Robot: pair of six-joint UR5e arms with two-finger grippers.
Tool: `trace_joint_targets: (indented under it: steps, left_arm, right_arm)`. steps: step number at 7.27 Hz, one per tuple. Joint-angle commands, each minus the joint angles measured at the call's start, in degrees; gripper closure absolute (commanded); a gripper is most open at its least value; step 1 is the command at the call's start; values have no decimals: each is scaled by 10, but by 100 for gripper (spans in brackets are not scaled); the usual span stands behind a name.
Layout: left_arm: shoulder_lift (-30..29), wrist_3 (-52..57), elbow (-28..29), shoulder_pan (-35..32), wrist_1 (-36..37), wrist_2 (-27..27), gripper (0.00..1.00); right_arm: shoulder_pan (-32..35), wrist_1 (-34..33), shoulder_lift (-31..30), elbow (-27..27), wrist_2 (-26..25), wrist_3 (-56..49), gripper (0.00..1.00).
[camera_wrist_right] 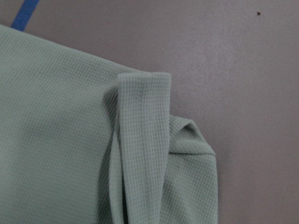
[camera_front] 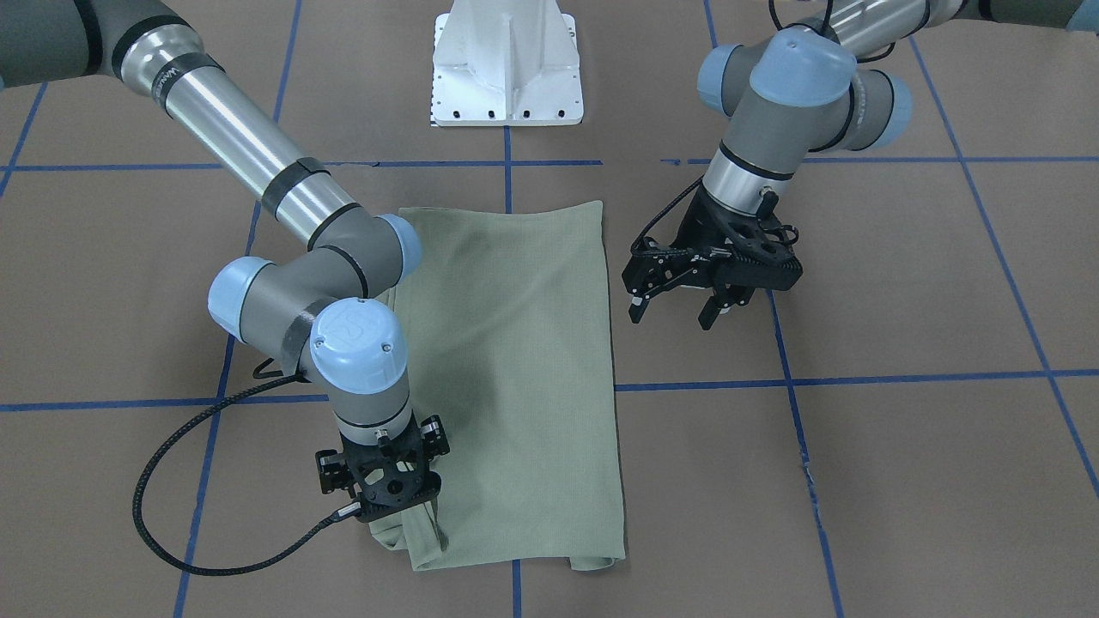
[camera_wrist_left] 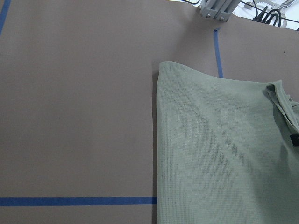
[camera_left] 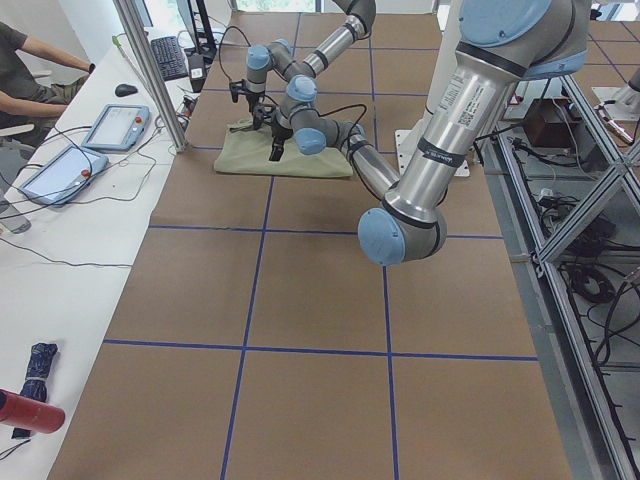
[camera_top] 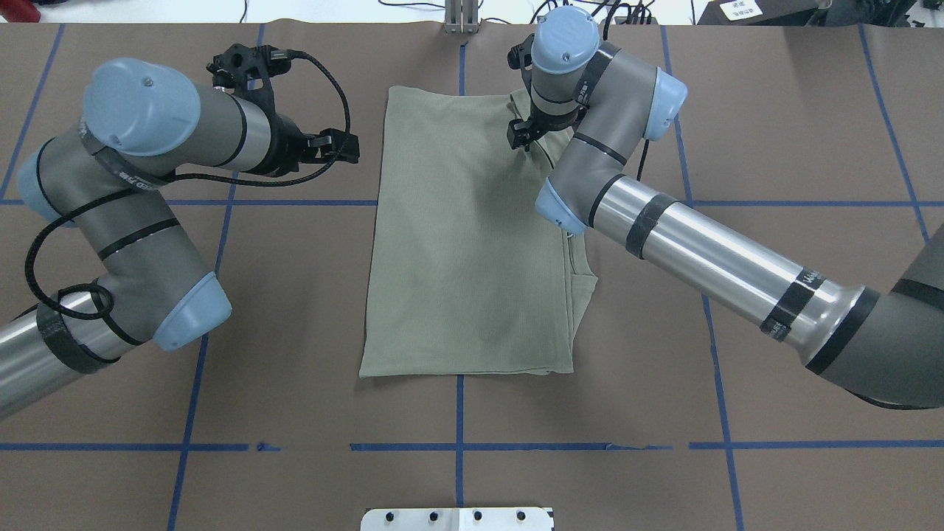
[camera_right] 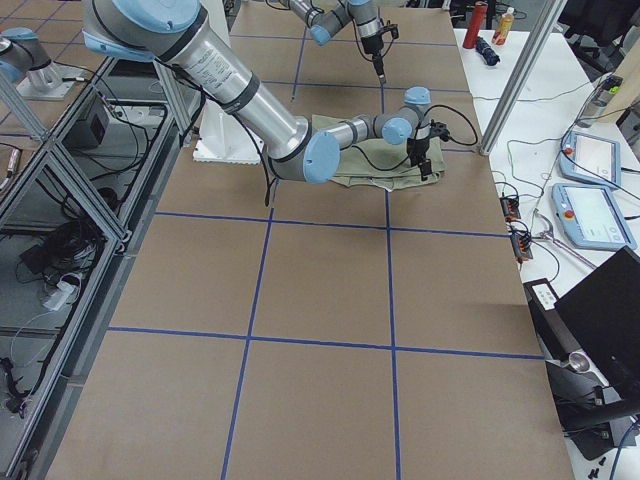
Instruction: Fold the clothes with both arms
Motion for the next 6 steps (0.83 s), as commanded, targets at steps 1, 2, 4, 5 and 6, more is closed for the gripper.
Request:
trace_joint_targets:
  steps: [1, 2, 4, 5, 6]
  left_arm:
    - [2, 2, -1, -4, 0, 0, 0]
    - [2, 1, -1, -4, 0, 0, 0]
    - [3, 2, 1, -5, 0, 0, 0]
    - [3, 2, 2, -5, 0, 0, 0]
    - [2, 2, 2, -5, 0, -1, 0]
  right_arm:
    - [-1, 13, 16, -23, -1, 1, 0]
    - [-1, 13, 15, -23, -1, 0, 0]
    - [0, 13, 8, -24, -1, -2, 0]
    - [7, 13, 3, -25, -2, -17, 0]
    - [14, 13, -3, -25, -1, -31, 0]
